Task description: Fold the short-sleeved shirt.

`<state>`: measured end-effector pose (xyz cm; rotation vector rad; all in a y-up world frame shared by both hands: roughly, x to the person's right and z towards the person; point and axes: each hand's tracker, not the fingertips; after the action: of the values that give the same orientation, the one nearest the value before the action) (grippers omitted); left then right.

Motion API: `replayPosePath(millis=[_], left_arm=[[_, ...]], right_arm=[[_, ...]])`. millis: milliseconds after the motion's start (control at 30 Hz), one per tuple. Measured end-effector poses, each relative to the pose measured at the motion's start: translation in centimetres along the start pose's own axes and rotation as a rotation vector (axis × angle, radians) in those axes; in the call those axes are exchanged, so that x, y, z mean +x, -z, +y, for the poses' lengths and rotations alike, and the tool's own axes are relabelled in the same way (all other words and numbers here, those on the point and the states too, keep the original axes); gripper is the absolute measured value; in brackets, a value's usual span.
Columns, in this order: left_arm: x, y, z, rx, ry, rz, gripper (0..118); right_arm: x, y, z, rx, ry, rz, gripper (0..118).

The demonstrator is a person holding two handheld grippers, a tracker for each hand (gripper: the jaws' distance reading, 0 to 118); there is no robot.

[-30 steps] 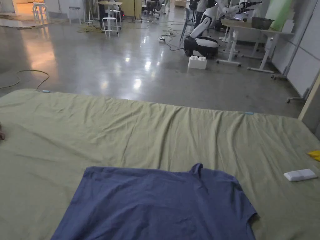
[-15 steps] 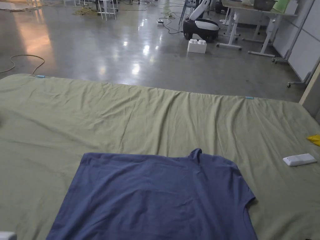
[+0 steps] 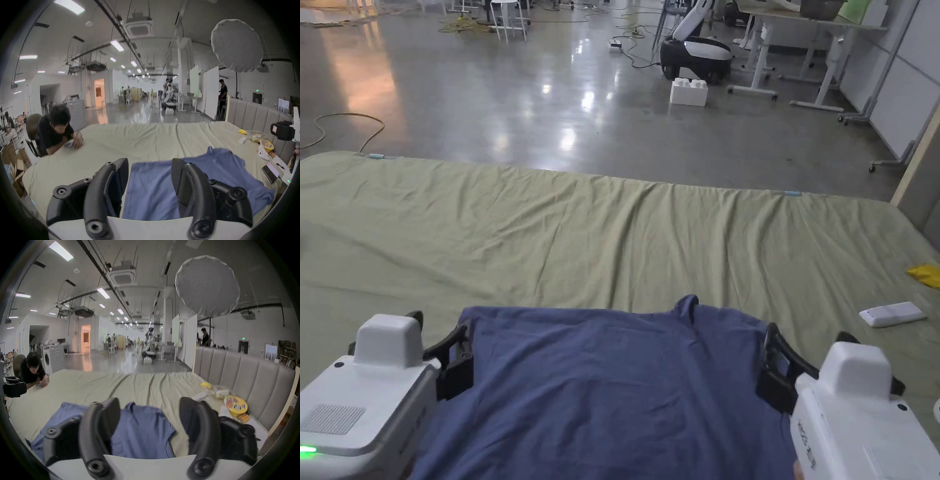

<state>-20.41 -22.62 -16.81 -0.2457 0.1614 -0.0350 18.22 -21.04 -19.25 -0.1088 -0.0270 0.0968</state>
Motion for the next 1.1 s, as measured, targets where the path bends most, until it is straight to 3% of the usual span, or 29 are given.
replayPosePath(millis=[100, 200, 467, 933, 967, 1000, 1100], left_arm=[[1.5, -0.2, 1.1, 0.066, 0.045, 0.002, 15], [2.7, -0.4, 1.6, 0.089, 0.049, 0.002, 6], [1.6, -0.3, 0.3, 0.028, 0.025, -0.005, 6], [-8.7, -4.1, -9.4, -0.512, -0.102, 0.034, 6], [-8.9, -4.5, -10.2, -0.56, -0.115, 0.032, 7], [-9.2, -4.7, -11.0, -0.591, -0.12, 0.033, 16], [-9.7, -4.2, -12.9, -0.669, -0.133, 0.055, 58]], right_arm=[[-0.6, -0.1, 0.6, 0.047, 0.009, -0.007, 17], [-0.7, -0.4, 0.7, 0.073, 0.051, -0.006, 5], [-1.5, -0.9, 0.3, 0.083, 0.014, 0.017, 1], [-2.5, 0.3, -2.9, -0.054, 0.006, 0.087, 1], [-2.7, 0.4, -3.0, -0.058, 0.002, 0.089, 1], [-2.8, 0.4, -3.1, -0.064, 0.005, 0.094, 1], [-3.3, 0.5, -3.1, -0.079, 0.012, 0.11, 1]])
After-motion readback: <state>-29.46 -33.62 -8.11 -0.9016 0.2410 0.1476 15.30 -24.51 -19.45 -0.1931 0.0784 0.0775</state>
